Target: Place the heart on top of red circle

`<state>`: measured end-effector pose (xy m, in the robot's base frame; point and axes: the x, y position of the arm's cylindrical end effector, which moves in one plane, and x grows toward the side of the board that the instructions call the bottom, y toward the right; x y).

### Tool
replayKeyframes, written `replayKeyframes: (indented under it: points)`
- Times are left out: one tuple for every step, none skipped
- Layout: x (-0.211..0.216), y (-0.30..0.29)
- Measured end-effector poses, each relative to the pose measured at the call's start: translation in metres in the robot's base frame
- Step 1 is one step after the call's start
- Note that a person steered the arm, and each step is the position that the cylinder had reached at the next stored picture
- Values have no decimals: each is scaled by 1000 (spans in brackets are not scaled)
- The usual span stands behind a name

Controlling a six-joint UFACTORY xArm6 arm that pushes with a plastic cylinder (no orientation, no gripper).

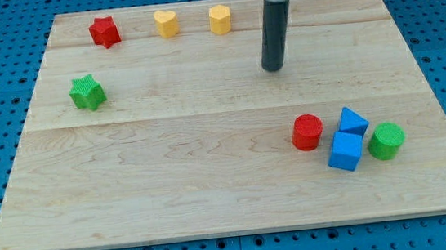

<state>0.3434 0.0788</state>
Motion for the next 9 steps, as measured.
replayKeyframes:
  points:
    - [-67,0]
    - [-105,-43]
    - [-130,-98]
    - [-148,-136]
    - [-139,-184]
    - [-109,-186]
    - [-78,-171]
    - [-47,-146]
    - [-69,-173]
